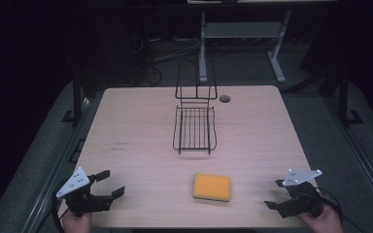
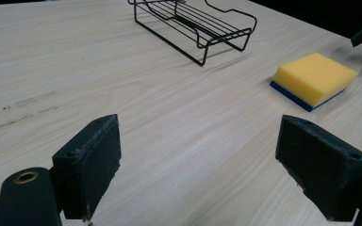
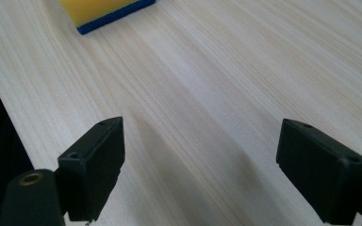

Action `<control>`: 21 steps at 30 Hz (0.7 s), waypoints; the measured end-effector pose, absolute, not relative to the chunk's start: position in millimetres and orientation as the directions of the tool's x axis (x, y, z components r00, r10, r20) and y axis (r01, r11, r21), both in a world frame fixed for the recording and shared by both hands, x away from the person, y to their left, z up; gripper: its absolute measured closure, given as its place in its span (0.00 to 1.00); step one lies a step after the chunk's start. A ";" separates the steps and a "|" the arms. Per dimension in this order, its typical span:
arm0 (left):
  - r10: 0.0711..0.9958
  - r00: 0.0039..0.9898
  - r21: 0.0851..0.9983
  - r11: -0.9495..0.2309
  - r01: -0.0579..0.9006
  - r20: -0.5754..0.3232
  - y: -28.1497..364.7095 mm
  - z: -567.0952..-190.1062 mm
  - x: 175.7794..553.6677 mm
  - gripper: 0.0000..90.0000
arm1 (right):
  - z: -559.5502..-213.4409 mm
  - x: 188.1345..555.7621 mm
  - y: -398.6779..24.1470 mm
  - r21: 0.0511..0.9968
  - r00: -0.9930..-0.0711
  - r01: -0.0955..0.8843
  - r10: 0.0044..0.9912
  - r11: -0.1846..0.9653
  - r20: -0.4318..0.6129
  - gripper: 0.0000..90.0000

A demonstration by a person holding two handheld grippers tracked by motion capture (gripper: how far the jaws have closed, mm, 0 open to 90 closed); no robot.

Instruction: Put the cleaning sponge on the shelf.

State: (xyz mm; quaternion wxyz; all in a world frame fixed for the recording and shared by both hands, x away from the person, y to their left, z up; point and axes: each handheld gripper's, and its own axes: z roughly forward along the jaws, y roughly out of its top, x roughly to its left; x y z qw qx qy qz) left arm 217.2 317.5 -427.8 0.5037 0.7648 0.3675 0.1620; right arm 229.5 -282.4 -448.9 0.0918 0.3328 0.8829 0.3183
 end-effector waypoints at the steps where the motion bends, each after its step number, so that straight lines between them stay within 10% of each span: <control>1: 0.724 0.679 0.889 -0.222 0.399 -0.124 317.4 -428.0 217.6 0.16 | -448.9 229.7 -282.0 0.623 -0.763 0.527 0.645 0.578 0.048 0.17; 21: 0.718 0.685 0.891 -0.224 0.395 -0.124 318.7 -428.2 217.0 0.16 | -434.0 230.4 -263.3 0.628 -0.820 0.462 0.572 0.626 0.033 0.17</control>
